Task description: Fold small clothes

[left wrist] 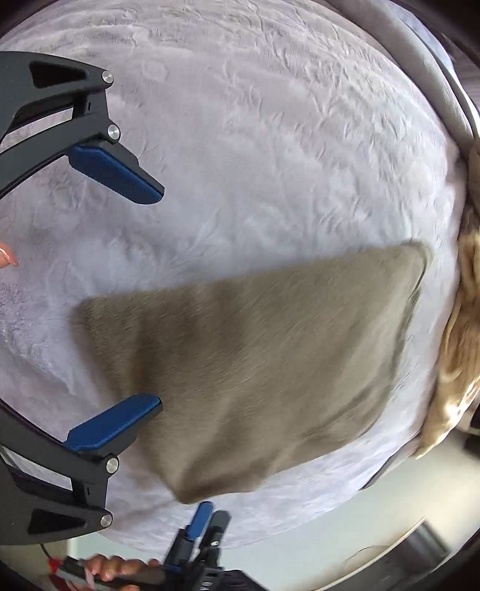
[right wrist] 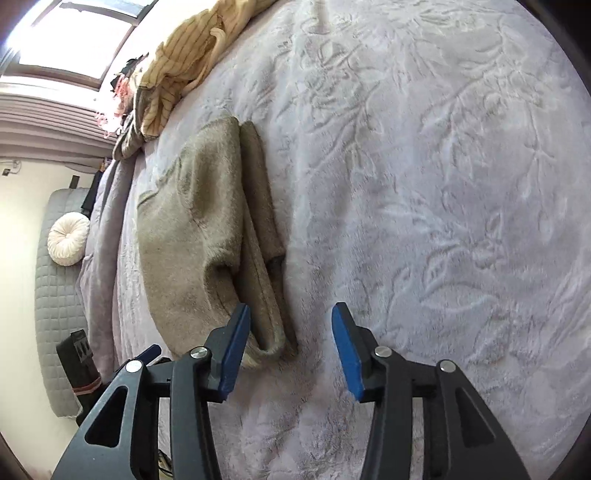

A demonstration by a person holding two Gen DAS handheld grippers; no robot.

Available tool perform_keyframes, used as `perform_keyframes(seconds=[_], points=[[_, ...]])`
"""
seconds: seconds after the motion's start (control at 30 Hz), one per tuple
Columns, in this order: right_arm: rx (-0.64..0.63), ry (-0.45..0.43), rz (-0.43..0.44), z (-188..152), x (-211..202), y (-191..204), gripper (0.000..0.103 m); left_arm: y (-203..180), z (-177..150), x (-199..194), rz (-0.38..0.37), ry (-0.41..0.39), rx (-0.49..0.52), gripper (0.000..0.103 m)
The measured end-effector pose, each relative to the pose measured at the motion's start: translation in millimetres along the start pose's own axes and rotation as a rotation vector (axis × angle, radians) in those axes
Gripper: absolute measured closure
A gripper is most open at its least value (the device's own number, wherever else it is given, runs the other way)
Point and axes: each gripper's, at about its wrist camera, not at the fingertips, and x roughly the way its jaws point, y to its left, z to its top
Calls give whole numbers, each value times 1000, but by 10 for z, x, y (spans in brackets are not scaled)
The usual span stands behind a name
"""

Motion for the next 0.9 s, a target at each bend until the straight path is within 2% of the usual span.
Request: perform_keyframes(seconds=[0.17, 0.27, 0.33, 0.43, 0.53, 0.7, 0.8, 0.83, 0.9], points=[[-49, 16, 122, 365, 136, 123, 43, 262, 379, 80, -4, 11, -126, 0], [-109, 69, 153, 598, 381, 243, 43, 323, 534, 237, -77, 33, -160, 0], [-132, 94, 143, 727, 544, 281, 43, 344, 608, 403, -169, 77, -181, 0], [-133, 129, 132, 849, 751, 268, 43, 290, 676, 562, -232, 100, -196, 0], [-149, 157, 125, 898, 900, 261, 43, 100, 716, 584, -240, 86, -149, 0], [-188, 203, 231, 938, 1077, 412, 42, -109, 928, 694, -265, 65, -93, 0], [-229, 228, 243, 954, 1226, 525, 42, -214, 990, 783, -216, 59, -64, 0], [-217, 235, 249, 965, 1285, 517, 42, -216, 986, 800, -209, 55, -66, 2], [-159, 242, 265, 967, 1331, 454, 49, -179, 978, 754, -218, 31, -86, 15]])
